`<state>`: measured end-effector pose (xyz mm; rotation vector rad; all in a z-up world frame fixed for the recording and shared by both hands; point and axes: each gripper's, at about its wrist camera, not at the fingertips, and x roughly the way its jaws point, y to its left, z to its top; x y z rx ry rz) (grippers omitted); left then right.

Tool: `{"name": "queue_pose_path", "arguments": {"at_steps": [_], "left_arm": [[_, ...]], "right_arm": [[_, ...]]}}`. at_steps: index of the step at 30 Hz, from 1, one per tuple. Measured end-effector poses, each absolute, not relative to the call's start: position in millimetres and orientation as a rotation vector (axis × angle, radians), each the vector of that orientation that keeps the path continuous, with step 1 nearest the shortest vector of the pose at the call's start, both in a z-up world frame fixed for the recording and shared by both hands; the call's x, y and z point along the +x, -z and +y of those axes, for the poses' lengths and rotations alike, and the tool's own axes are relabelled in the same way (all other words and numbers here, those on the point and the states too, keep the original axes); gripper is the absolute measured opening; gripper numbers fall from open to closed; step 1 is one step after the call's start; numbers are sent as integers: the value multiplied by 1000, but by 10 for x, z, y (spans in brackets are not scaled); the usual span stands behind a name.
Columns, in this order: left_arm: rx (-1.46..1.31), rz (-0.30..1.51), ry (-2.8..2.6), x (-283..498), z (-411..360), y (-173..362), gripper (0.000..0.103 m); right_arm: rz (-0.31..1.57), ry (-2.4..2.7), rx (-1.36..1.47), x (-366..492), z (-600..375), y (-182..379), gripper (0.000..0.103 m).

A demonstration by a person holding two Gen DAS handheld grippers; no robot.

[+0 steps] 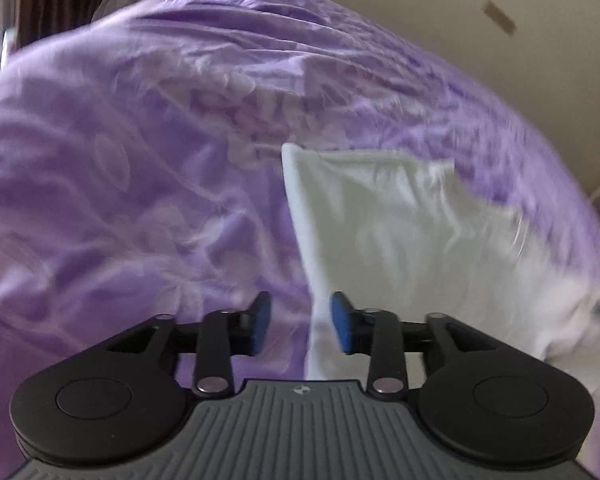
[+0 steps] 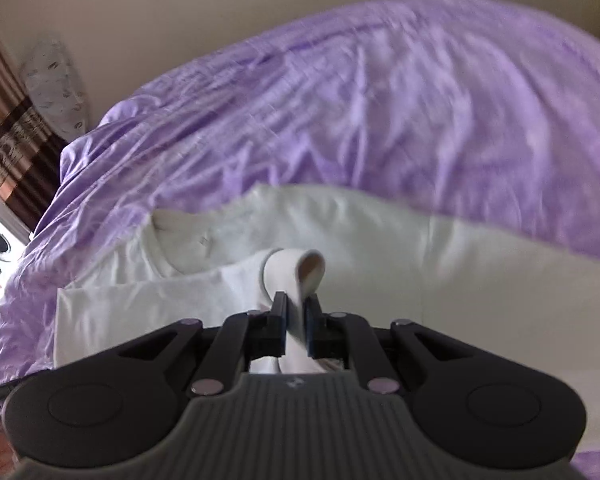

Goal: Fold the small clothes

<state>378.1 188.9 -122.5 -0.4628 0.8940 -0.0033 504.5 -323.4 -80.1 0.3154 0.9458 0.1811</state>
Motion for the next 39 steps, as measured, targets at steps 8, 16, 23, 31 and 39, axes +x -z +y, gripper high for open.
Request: {"name": "queue_pose_path", "arguments": {"at_steps": [8,16,23,31,39], "left_arm": [[-558,924,22,3988,1876,1352,4],[-434,929,136,4128,2010,1075,3],[-385,983,-9,4098,1999,1334,8],[-428,974,143,3664,2044,1053,79],[-385,1077,94,3631,1900,1342,26]], "right_arm": [[942,-193,309,4967,-3315,936,4],[842,-332,427,4714,-3382,536,4],[1004,-113,412,4842,-3531,1331,11],[949,-101,405,4646,-3640,1271,44],[1007,-63,663,4397,-3822,1654,10]]}}
